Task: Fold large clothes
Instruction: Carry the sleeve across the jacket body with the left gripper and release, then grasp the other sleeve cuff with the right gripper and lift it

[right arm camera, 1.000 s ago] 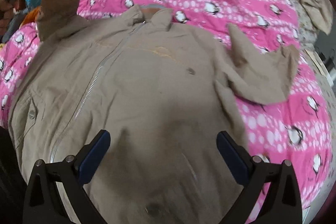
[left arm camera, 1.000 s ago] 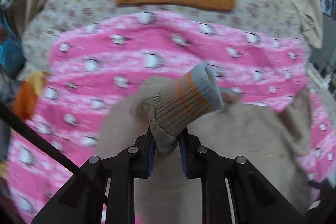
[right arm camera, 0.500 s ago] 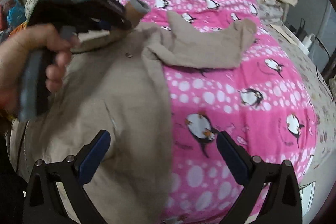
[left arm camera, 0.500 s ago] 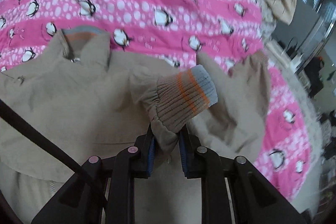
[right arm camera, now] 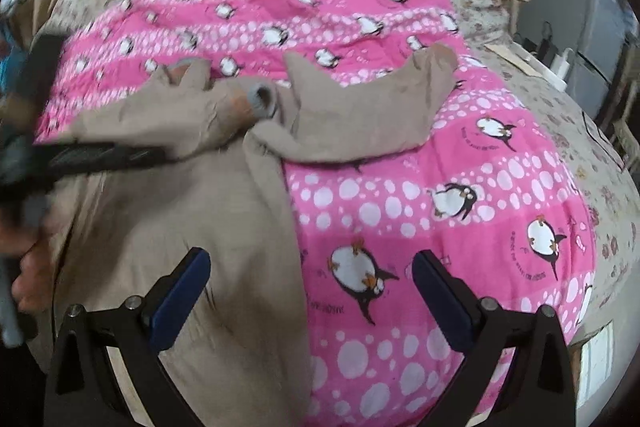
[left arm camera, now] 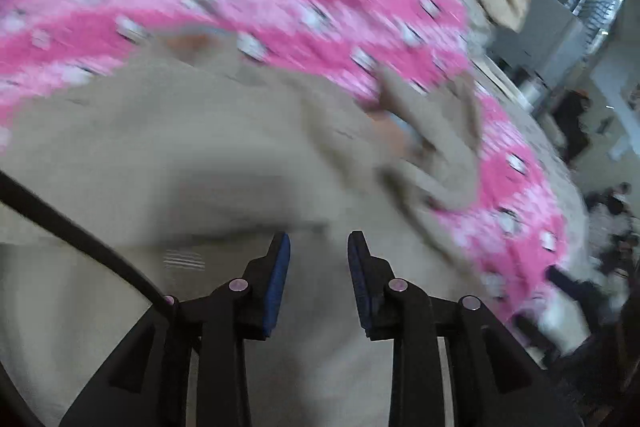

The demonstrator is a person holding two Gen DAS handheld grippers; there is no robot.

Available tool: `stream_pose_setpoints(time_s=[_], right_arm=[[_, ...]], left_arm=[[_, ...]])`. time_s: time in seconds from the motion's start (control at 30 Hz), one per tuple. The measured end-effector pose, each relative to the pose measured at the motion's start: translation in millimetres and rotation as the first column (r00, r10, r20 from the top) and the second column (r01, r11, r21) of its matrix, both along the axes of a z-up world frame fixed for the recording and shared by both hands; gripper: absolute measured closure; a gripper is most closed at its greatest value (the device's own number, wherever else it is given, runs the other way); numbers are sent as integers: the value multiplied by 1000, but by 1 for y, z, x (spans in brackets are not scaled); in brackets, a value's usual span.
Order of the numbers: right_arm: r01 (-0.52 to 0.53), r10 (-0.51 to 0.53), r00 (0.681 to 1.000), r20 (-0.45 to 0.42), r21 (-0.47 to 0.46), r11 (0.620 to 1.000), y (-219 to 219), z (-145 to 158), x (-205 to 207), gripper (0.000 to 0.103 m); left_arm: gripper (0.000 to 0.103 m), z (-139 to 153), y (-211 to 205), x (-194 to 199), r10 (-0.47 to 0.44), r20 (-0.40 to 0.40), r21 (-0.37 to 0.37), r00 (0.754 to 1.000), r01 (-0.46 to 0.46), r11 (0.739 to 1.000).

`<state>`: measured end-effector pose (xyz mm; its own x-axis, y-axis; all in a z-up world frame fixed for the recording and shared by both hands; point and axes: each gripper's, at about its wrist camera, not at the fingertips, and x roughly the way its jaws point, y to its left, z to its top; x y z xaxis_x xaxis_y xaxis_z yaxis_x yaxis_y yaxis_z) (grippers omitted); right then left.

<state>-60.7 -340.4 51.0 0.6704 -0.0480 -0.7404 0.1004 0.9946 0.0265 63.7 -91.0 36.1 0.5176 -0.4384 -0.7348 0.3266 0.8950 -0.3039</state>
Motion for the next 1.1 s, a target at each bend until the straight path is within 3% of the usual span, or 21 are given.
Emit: stream_pose_setpoints(time_s=[0.03, 0.1, 0.2, 0.27, 0.33, 0.37, 0.5, 0.6, 0.7, 0.8, 0.83, 0.9, 0.93, 0.97, 1.0, 1.1], right_arm=[[2, -2, 1000, 15, 4, 1000, 3, 2, 2, 2], [-24, 24, 998, 57, 13, 1000, 14, 6, 13, 5], [-99, 98, 988, 116, -2, 995, 41, 12, 39, 17], [-149, 153, 980, 131, -38, 988, 63, 15, 63, 33], [-190, 194, 971, 138, -40, 981, 81, 17, 92, 51], [-212, 213, 968, 133, -21, 977, 89, 16, 111, 53], [-197, 197, 979, 50, -18, 980, 92, -9, 157, 57], [-133, 132, 975, -176, 9, 991, 76, -61, 177, 57], [-136, 137, 982, -132, 15, 991, 74, -49, 171, 59], [-163, 161, 986, 38, 85, 983, 75, -22, 159, 59], [-172, 167, 984, 65, 84, 982, 77, -20, 161, 59], [-182, 180, 983, 31, 73, 981, 83, -31, 172, 59], [-173, 174, 984, -25, 60, 983, 84, -44, 178, 59], [-152, 154, 978, -139, 26, 988, 86, -65, 189, 58], [-146, 145, 976, -161, 5, 989, 86, -71, 191, 55], [-147, 145, 986, -88, -23, 989, 94, -53, 183, 54]], left_arm=[[92, 6, 21, 4, 65, 39, 21, 997, -66, 998], [92, 13, 75, 18, 238, 87, 33, 967, -241, 970], [92, 5, 139, 46, 450, 57, 28, 891, -452, 892], [92, -11, 162, 57, 510, 23, 5, 860, -511, 860], [92, -35, 170, 63, 533, -27, 20, 846, -533, 846], [93, -47, 173, 64, 538, -80, 36, 839, -537, 843], [93, -46, 165, 67, 530, -71, 76, 845, -525, 848], [93, -40, 169, 65, 555, -64, 73, 830, -550, 832], [93, -24, 172, 60, 585, -2, 43, 811, -585, 810], [93, -4, 158, 55, 554, 117, 32, 824, -560, 828], [92, -4, 152, 56, 528, 117, 57, 841, -537, 842], [90, -20, 140, 65, 489, 55, 119, 870, -492, 862], [90, -36, 138, 72, 473, -22, 148, 881, -465, 873], [90, -52, 138, 77, 462, -100, 161, 881, -444, 882], [89, -51, 140, 75, 470, -66, 132, 880, -459, 878], [89, -46, 145, 75, 480, -83, 118, 873, -470, 875]])
